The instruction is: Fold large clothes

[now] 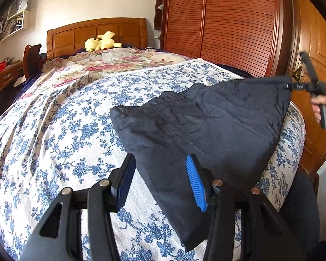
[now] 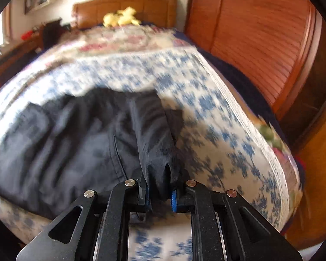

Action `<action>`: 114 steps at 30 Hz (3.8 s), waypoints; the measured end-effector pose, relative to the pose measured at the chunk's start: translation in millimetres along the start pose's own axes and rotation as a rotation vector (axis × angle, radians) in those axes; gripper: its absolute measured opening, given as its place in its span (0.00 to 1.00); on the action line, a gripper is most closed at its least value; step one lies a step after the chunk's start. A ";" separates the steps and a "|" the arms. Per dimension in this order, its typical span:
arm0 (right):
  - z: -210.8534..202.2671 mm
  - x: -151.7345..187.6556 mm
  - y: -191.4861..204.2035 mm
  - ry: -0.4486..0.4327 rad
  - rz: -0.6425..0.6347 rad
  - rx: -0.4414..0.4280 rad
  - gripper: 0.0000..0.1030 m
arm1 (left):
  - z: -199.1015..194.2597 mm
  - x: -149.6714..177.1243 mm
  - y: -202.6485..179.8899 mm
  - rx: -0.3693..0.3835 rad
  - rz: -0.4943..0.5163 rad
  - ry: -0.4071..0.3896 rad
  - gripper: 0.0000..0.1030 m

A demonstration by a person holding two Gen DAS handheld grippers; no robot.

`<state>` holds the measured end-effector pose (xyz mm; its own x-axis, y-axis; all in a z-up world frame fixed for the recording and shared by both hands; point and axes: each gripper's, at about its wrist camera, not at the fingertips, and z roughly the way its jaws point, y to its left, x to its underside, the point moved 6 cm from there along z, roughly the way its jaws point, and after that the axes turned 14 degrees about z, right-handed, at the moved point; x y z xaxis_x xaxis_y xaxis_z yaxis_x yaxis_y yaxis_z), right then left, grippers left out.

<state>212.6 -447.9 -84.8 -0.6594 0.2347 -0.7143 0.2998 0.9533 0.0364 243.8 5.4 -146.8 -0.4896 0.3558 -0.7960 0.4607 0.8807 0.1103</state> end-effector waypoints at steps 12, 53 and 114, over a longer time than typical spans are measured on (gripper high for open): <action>-79.8 -28.4 192.8 -0.147 -0.200 -0.345 0.10 | -28.8 7.3 29.4 -0.045 -0.056 -0.041 0.47; -27.1 69.6 254.1 0.035 -0.263 -0.338 0.53 | -50.1 20.8 34.5 -0.044 -0.064 -0.066 0.47; -11.1 73.6 185.1 -0.036 -0.179 -0.516 0.54 | -62.2 -7.2 -38.1 -0.063 -0.068 -0.046 0.04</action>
<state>211.9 -252.1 -122.9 -0.6425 0.0623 -0.7638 -0.1980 0.9493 0.2440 183.7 -11.3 -108.2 -0.4825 0.2813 -0.8295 0.3791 0.9208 0.0917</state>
